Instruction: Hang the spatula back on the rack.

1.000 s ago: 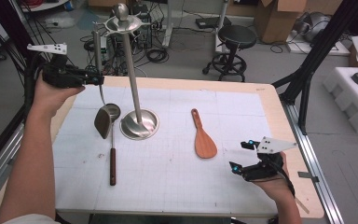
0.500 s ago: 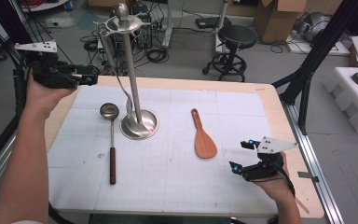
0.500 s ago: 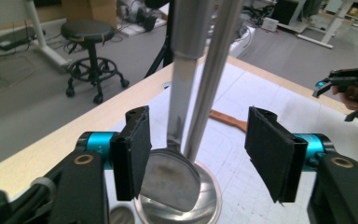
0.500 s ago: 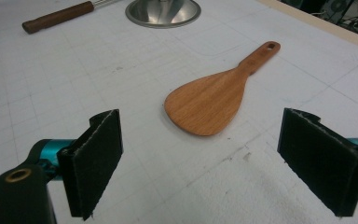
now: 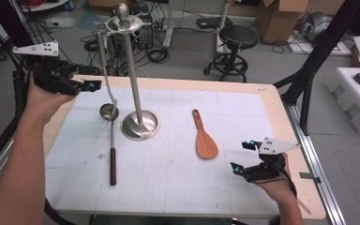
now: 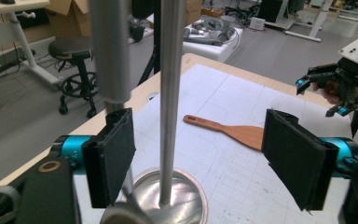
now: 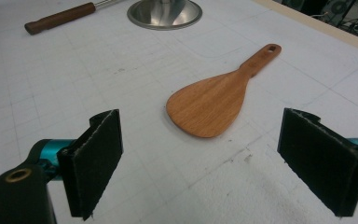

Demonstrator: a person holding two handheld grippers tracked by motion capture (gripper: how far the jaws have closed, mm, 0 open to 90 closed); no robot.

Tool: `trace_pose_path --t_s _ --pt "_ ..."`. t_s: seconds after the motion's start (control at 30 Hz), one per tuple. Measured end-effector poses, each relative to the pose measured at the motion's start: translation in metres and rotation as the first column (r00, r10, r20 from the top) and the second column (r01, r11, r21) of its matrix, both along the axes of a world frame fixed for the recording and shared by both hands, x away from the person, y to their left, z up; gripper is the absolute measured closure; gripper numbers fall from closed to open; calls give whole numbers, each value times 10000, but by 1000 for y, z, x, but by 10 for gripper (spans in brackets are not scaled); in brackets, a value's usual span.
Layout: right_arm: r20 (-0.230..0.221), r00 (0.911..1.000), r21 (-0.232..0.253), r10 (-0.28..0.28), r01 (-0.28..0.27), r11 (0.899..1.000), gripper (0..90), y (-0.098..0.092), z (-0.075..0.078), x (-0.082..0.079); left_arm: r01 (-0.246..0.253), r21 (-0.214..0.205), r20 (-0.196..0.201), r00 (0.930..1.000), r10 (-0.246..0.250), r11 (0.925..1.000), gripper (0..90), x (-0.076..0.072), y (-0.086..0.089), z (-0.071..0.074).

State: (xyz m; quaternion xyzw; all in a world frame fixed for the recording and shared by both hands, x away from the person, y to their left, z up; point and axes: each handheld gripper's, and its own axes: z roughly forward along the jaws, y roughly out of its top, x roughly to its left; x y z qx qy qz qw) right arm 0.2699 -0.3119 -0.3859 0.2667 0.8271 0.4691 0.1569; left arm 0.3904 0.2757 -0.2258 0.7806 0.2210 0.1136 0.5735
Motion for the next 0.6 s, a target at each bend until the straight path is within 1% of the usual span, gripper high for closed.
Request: trace_pose_path --t_s 0.07,0.13,0.23,0.3,0.33,0.37,0.43,0.5,0.6 --pt "-30 10000 9 12 -12 10000 128 0 0 0 112 -43 59 9999 -111 9999 218 -3 -1 1" --pt "-21 10000 9 52 -52 10000 128 1 0 1 160 -55 108 9998 -159 9999 181 -5 -2 2" --pt "-2 10000 4 64 -64 10000 128 1 0 1 222 -89 273 9994 -219 9997 152 -11 -4 3" --pt "15 10000 18 89 -89 10000 128 1 1 1 317 -173 288 9991 -312 9993 150 -14 -4 3" --pt "15 10000 6 92 -92 10000 128 1 1 1 360 -215 275 9990 -354 9991 144 -16 -5 2" --pt "1 10000 12 83 -83 10000 128 1 1 1 393 -150 274 9989 -389 9991 141 -18 -6 1" --pt "-41 9999 34 98 -98 9999 128 0 1 2 415 -111 388 9984 -410 9991 132 -22 -9 -2" --pt "-26 9999 77 105 -105 9999 128 -1 1 2 552 -115 461 9974 -546 9984 119 -27 -11 -5" --pt "-81 9999 103 76 -75 9999 128 -1 1 2 628 -161 599 9963 -618 9979 91 -33 -13 -8"
